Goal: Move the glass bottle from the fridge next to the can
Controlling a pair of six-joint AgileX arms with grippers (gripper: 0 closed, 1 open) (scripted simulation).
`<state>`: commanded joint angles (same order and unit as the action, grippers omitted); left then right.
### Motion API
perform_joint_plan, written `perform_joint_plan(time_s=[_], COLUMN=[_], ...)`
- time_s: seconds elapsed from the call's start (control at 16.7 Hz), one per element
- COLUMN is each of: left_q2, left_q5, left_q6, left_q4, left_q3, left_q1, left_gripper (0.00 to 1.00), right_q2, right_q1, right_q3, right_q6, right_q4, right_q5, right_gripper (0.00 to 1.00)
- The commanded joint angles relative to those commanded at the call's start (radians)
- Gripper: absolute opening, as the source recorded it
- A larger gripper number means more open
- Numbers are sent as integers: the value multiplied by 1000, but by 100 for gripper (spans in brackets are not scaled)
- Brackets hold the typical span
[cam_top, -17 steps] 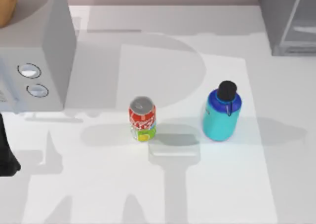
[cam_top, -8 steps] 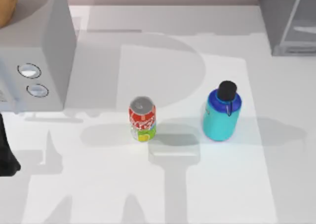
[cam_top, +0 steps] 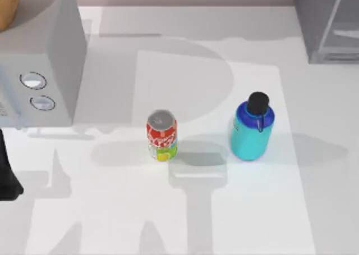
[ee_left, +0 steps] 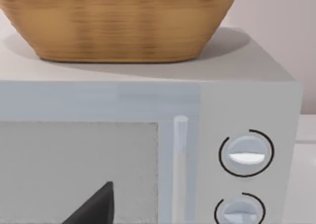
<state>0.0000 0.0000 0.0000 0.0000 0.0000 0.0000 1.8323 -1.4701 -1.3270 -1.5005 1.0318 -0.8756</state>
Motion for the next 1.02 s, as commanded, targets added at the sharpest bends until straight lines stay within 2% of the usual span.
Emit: perform_joint_plan(time_s=[0.3,0.54,0.72,1.02], left_q2=[0,0,0,0], left_q5=[0,0,0,0], left_q6=[0,0,0,0], left_q4=[0,0,0,0], left_q3=[0,0,0,0], left_q1=[0,0,0,0], left_gripper=[100,100,100,100], right_q2=[4,4,1,-5], right_q1=[274,455,530,528], right_q3=[13,21,24,32], right_q6=[478,751,845,854], right_q4=[-378,-624,-717,-730], right_q5=[60,97,111,111], right_gripper=[100,100,100,100])
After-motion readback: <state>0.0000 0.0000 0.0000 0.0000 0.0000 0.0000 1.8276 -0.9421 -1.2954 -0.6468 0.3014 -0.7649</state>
